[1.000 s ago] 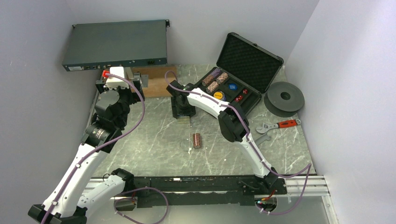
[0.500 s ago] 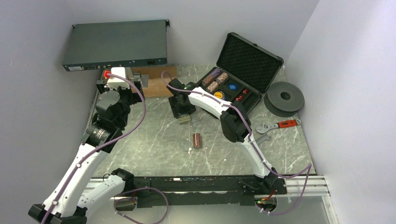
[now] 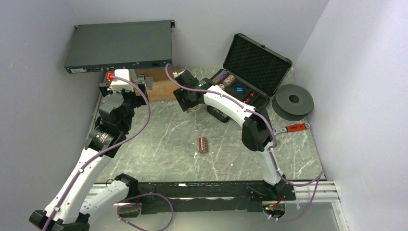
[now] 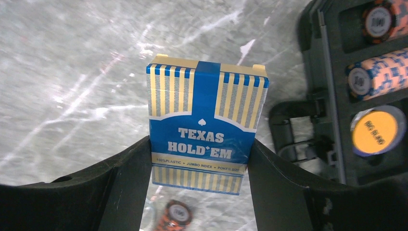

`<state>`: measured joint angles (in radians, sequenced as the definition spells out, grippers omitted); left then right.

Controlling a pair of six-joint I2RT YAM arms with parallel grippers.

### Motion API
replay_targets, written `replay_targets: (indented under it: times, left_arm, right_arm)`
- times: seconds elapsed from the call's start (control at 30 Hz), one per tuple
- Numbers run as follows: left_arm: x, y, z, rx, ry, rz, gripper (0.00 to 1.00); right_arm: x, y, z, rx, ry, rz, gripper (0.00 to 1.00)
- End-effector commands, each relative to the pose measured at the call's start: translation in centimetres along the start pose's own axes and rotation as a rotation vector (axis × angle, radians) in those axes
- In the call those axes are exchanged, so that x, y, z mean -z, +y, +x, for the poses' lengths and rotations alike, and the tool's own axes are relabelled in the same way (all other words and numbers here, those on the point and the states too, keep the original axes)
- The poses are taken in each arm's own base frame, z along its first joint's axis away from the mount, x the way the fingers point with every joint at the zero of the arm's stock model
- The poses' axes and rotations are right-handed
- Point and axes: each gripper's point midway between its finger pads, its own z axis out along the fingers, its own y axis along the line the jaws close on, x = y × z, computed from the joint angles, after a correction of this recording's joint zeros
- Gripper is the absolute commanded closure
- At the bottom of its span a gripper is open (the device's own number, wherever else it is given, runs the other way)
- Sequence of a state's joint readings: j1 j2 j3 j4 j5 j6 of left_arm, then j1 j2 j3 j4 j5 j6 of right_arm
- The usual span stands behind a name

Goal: Pack up texas hold em set

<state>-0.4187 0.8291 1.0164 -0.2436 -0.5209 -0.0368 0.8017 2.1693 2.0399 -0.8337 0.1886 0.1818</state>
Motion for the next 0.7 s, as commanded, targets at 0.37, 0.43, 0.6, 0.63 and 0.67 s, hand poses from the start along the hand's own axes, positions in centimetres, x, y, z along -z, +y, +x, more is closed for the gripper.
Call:
replay_targets:
  times: [0.37,0.43,0.6,0.63,0.67]
  left_arm:
    - [-0.2,0.1,-0.8,0.002,-0.035,-0.009,0.04]
    - [-0.2,0.0,-0.8,0.001,-0.036,-0.007,0.04]
    - [-0.2,-0.1,-0.7,0.0,-0.032,-0.002,0.04]
    - [-0.2,-0.1,-0.7,0.001,-0.032,-0.001,0.04]
    - [-0.2,-0.1,-0.7,0.002,-0.032,0.0,0.04]
  right_arm:
    - [5.7,-11.0,-3.9,0.058,-0.297,0.187,1.0]
    - [5.7,-12.1,-4.0,0.064,-0.292,0.174,1.0]
    - [5.7,-15.1,-3.3,0.054,-0.306,0.217,1.0]
    - [5.7,-15.4,-3.3,0.065,-0.327,0.204,1.0]
    - [5.7,-15.5,-3.1,0.087,-0.338,0.194,1.0]
